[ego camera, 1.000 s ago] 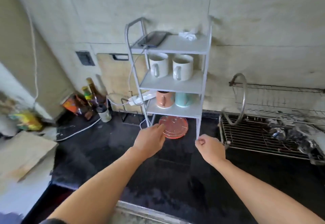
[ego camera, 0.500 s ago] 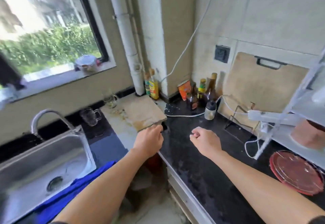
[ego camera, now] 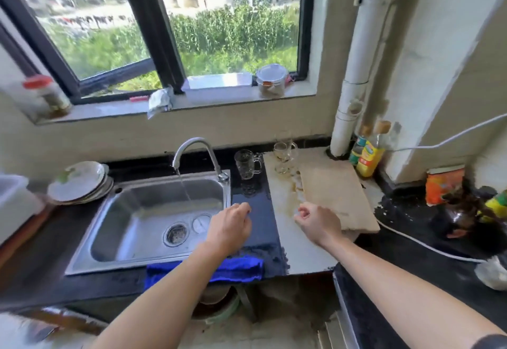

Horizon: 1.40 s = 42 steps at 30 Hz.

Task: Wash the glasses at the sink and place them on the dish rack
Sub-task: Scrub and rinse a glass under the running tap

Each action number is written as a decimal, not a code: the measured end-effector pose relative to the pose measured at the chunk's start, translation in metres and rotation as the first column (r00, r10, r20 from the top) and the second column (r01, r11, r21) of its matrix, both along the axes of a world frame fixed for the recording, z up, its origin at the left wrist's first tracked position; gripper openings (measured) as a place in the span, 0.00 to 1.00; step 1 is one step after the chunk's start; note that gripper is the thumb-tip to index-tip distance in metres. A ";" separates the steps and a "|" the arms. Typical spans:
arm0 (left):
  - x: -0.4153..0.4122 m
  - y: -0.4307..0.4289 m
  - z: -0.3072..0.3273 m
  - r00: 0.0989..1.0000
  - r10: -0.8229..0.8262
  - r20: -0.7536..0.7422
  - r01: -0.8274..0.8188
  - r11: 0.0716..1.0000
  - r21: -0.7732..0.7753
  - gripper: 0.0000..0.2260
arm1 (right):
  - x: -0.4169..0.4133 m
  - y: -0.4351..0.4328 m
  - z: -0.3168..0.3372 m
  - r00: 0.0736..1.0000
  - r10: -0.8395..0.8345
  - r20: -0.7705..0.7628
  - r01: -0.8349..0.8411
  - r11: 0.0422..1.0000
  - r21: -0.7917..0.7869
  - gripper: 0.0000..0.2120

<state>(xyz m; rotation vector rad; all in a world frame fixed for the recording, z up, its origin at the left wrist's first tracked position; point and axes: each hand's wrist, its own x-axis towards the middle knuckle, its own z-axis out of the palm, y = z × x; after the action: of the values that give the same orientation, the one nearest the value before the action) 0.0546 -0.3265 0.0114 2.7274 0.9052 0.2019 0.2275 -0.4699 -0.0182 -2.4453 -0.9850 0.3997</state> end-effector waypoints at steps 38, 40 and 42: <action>-0.038 0.230 -0.127 0.889 0.382 -0.252 -0.450 0.828 -0.335 0.10 | 0.098 0.337 -0.059 0.981 0.121 -0.152 -0.159 0.951 -0.267 0.13; -0.041 0.239 -0.132 0.876 0.404 -0.262 -0.478 0.798 -0.368 0.09 | 0.075 0.333 -0.047 0.974 0.178 -0.141 -0.210 0.942 -0.263 0.13; -0.045 0.249 -0.139 0.866 0.420 -0.272 -0.500 0.758 -0.419 0.07 | 0.050 0.336 -0.042 0.961 0.226 -0.161 -0.265 0.918 -0.293 0.12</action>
<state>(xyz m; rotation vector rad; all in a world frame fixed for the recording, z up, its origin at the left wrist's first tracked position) 0.0100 -0.0778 -0.1277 2.0447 1.4521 -0.1469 0.2780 -0.1336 -0.0597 -2.5352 -1.2625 0.8430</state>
